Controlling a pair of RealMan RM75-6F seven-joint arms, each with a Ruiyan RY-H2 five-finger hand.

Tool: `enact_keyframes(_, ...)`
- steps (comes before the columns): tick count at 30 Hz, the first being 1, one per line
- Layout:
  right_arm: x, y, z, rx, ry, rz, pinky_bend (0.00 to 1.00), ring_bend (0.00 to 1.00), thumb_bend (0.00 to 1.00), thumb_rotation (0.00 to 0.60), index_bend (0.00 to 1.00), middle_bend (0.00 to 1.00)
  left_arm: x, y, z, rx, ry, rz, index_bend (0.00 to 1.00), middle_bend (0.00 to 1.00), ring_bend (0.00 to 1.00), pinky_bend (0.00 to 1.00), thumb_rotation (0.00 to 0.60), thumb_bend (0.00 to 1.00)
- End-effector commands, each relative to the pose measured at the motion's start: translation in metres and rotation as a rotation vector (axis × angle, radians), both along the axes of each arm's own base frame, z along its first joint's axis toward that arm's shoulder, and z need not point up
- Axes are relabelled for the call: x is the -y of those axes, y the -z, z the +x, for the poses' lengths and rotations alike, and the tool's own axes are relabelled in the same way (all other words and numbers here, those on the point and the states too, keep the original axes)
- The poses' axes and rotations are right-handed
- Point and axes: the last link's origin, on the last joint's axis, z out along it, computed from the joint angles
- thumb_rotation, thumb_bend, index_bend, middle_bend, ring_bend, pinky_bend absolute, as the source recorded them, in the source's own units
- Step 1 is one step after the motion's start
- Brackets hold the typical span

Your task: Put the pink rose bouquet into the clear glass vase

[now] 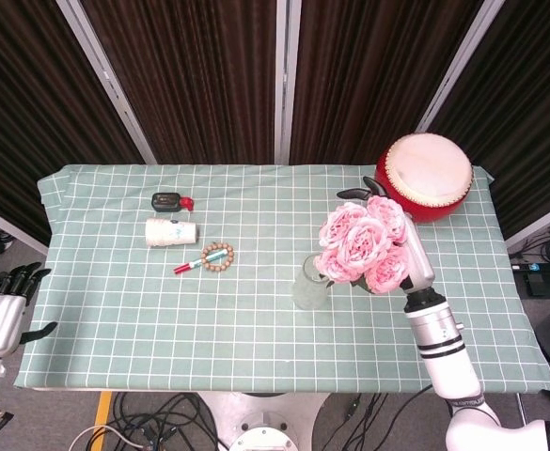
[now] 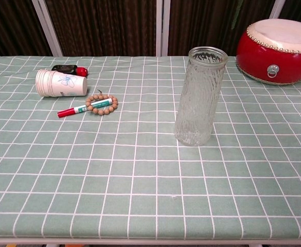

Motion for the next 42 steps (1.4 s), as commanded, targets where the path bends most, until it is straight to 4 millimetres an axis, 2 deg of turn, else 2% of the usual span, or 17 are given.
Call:
enact_keyframes(1,-0.002,0.004,0.011,0.111,0.018,0.069,0.0,0.0,0.08,0.6,0.8,0.25,0.0,0.0,0.0,0.003,-0.001,0.0,0.18,0.12,0.11,0.29,0.6,0.0)
enact_keyframes(14,0.001,0.029,0.007,0.169,0.114,0.177,0.0,0.0,0.08,0.6,0.8,0.24,0.001,0.0,-0.002,0.003,-0.002,-0.003,0.18,0.12,0.11,0.29,0.6,0.0)
enact_keyframes(22,0.004,0.043,-0.006,0.164,0.162,0.203,0.0,0.0,0.06,0.6,0.77,0.24,0.001,0.0,-0.003,0.007,-0.005,-0.006,0.18,0.12,0.11,0.29,0.6,0.0)
enact_keyframes(24,0.007,0.049,-0.011,0.156,0.174,0.216,0.0,0.0,0.05,0.6,0.71,0.23,0.002,0.001,-0.005,0.007,-0.009,-0.009,0.18,0.12,0.11,0.29,0.6,0.0)
enact_keyframes(26,0.009,0.055,-0.014,0.15,0.178,0.245,0.0,0.0,0.04,0.6,0.6,0.22,0.002,0.001,-0.006,0.007,-0.013,-0.009,0.18,0.12,0.11,0.29,0.6,0.0)
enact_keyframes(30,0.016,0.069,-0.019,0.13,0.155,0.357,0.0,0.0,0.0,0.6,0.17,0.1,0.002,0.0,-0.008,0.008,-0.018,-0.005,0.18,0.12,0.11,0.29,0.6,0.0)
enact_keyframes(31,0.018,0.072,-0.02,0.122,0.153,0.374,0.0,0.0,0.0,0.6,0.12,0.09,0.002,0.0,-0.008,0.008,-0.018,-0.004,0.18,0.12,0.11,0.29,0.6,0.0)
enact_keyframes(35,0.02,0.079,-0.026,0.111,0.156,0.419,0.0,0.0,0.0,0.6,0.07,0.07,0.003,-0.001,-0.009,0.011,-0.022,0.0,0.18,0.12,0.11,0.29,0.6,0.0)
enact_keyframes(42,0.015,0.08,-0.044,0.09,0.171,0.418,0.0,0.0,0.0,0.6,0.06,0.08,0.004,-0.003,-0.011,0.011,-0.021,0.005,0.18,0.12,0.11,0.29,0.6,0.0)
